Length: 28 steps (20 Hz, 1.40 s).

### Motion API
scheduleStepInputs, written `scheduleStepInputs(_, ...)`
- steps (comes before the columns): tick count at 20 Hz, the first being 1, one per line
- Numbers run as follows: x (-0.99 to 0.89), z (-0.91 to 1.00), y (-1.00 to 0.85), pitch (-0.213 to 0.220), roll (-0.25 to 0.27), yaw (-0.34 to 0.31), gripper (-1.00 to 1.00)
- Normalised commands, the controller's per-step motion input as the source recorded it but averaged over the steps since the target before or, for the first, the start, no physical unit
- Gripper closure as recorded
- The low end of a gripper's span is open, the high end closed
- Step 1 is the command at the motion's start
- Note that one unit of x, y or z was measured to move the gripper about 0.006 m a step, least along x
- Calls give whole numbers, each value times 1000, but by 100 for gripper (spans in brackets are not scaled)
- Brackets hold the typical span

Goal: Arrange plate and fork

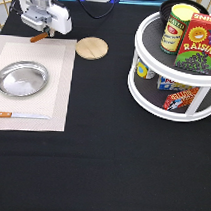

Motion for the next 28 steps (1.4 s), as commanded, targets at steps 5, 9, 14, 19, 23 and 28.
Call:
scheduleStepInputs(5,0,-71,0,-47,30,-350,100)
scheduleStepInputs(9,0,-22,-31,-28,40,-321,100)
scheduleStepInputs(14,63,37,-379,-7,33,-179,100)
scheduleStepInputs(19,164,67,-654,-10,64,-62,100)
scheduleStepInputs(23,209,56,-558,-5,65,-88,100)
scheduleStepInputs(28,337,45,-357,0,79,-132,100)
